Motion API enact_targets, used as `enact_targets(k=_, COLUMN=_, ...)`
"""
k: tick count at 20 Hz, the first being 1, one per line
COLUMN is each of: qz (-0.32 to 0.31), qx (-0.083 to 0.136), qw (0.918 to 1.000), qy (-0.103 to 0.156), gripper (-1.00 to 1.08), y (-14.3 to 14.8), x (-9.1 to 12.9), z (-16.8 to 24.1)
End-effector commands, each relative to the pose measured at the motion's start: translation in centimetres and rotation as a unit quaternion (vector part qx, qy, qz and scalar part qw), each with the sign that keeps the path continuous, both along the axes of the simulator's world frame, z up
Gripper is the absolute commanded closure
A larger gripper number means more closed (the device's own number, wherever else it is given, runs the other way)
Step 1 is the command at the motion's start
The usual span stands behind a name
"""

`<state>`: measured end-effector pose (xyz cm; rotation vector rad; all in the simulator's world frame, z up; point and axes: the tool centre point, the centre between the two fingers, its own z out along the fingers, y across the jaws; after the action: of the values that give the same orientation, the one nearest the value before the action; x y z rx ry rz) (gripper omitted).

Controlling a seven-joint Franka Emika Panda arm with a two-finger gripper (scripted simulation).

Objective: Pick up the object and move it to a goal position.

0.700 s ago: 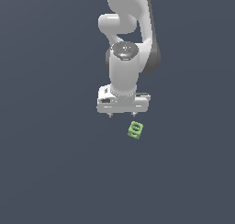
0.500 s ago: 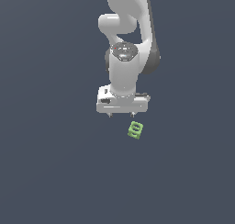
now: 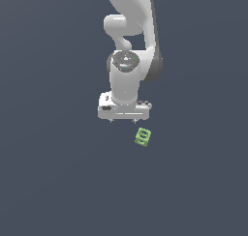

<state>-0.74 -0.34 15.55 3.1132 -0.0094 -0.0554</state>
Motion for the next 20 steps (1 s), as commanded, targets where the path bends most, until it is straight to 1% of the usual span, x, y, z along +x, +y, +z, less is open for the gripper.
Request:
enact_targets(k=1, qz=-0.002, qx=0.0, qw=1.0, qy=-0.001, gripper=-0.92, y=0.2, x=0.1, z=-0.1)
enact_targets(k=6, qz=-0.018, qx=0.001, qw=0.9998, qy=-0.002, gripper=-0.92, y=0.9, x=0.2, z=-0.6)
enact_targets(k=12, qz=-0.053, qx=0.002, qw=0.9986, qy=-0.006, gripper=-0.92, y=2.7, x=0.6, z=-1.7)
enact_targets(k=16, qz=-0.087, qx=0.004, qw=0.9962, qy=-0.01, gripper=-0.92, y=4.4, x=0.9, z=-2.8)
enact_targets(k=20, qz=-0.125, qx=0.006, qw=0.9921, qy=-0.014, gripper=-0.92, y=6.3, x=1.2, z=-4.1)
